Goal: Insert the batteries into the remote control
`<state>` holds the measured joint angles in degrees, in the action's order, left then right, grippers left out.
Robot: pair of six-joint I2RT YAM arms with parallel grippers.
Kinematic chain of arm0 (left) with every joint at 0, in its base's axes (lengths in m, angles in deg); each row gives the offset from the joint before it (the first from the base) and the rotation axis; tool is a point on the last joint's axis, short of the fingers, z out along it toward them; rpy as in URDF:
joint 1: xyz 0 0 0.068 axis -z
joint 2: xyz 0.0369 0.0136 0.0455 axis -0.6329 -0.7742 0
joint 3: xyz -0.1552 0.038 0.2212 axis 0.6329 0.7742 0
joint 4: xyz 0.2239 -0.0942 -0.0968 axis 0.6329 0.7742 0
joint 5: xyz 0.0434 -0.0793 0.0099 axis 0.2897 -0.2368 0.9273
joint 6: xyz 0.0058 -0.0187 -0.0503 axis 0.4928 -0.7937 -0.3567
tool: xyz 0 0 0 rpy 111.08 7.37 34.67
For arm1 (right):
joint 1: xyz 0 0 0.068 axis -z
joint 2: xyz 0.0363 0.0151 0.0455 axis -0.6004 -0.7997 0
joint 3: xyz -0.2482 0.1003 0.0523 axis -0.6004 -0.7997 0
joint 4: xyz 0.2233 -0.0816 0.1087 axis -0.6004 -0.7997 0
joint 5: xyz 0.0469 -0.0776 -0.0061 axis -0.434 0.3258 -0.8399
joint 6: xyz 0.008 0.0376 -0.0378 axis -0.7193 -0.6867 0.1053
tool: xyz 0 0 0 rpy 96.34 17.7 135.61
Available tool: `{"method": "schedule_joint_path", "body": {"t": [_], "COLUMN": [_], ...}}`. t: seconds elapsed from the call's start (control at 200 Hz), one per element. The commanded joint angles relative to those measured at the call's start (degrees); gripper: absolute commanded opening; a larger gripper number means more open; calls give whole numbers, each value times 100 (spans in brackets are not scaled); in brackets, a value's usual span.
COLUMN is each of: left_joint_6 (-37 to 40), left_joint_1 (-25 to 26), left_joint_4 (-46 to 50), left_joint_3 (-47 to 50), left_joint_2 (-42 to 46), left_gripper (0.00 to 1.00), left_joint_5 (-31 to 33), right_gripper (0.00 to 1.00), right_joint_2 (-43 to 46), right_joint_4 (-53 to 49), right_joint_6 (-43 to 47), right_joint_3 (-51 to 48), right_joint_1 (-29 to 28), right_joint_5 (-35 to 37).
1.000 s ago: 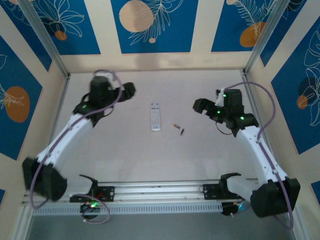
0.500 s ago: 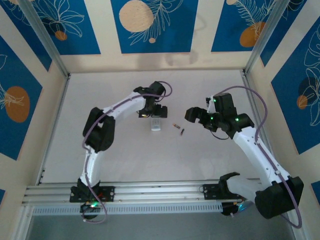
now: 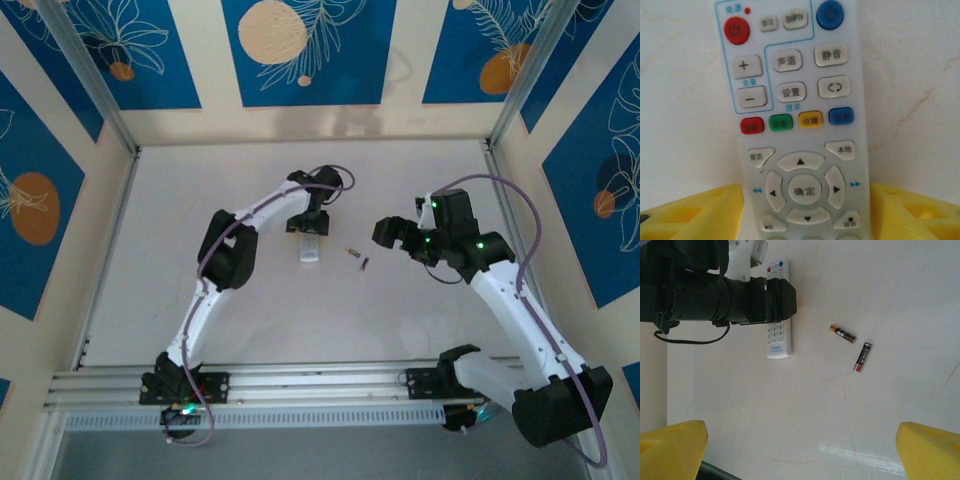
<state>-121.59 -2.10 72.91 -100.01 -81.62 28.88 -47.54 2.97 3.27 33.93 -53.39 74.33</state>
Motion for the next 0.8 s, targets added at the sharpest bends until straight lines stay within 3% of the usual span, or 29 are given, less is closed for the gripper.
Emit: {"method": "schedule_joint_path", "body": {"t": [0.0, 0.17, 0.355, 0.48, 0.57, 0.705, 0.795], "left_joint_6": [-65, -100, -241, -756, -1659, -2771, -3489], "left_joint_1": [-7, -36, -230, -374, -456, -465, -460], "left_joint_4": [429, 269, -449, -2326, -4057, -5733, -6714], "left_joint_3": [-293, -424, -282, 645, 1493, 2099, 2382], "left_joint_2": [-178, 288, 1777, 3119, 3886, 4344, 4428], "left_gripper": [58, 40, 36, 37, 38, 38, 37], "left_joint_5": [62, -612, -1918, -3430, -4352, -5007, -5152], "right_gripper": [97, 97, 97, 98, 99, 99, 99], "right_joint_2": [89, 193, 326, 339, 303, 206, 82], "right_joint_4": [-122, -181, 302, 1391, 2506, 4588, 5332], "right_joint_6": [-106, -355, -1041, -1614, -2034, -2956, -3300], "right_joint_3": [100, 285, 394, 360, 338, 219, 286], "right_joint_1": [-5, 5, 244, 342, 230, 86, -18], "right_joint_5": [-14, -143, -1045, -2115, -2795, -3364, -3373]}}
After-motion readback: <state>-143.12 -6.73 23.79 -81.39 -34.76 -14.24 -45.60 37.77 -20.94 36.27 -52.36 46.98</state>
